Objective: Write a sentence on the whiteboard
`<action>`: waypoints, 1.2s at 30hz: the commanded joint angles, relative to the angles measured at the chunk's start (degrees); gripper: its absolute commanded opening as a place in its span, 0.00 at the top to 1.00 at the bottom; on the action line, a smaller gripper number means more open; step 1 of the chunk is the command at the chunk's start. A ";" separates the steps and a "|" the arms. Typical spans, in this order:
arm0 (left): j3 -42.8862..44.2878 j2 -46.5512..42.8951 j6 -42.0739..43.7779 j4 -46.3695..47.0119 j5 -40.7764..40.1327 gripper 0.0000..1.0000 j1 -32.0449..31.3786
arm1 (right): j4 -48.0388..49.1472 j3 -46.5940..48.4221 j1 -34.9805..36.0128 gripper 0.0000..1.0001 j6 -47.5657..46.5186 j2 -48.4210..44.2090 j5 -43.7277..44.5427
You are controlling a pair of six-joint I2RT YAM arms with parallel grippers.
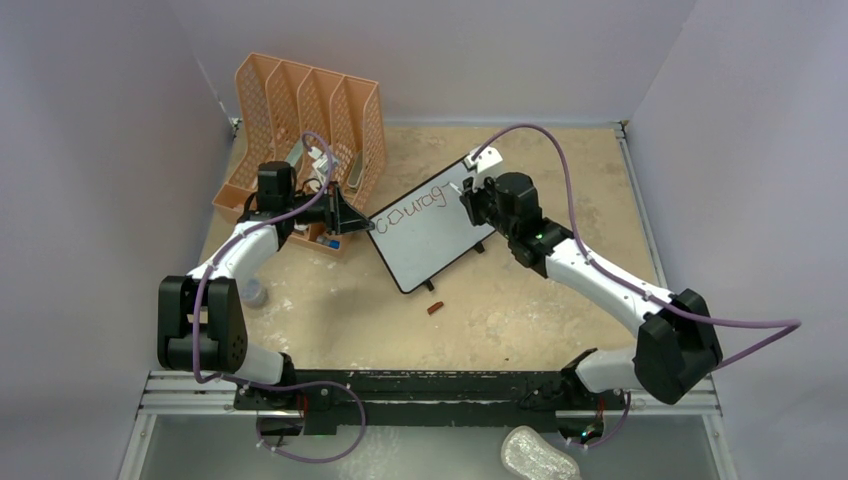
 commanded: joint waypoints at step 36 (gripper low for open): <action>0.25 1.07 3.05 -1.97 -1.37 1.00 -1.19 | -0.51 2.08 -0.29 1.00 -1.49 0.00 -5.10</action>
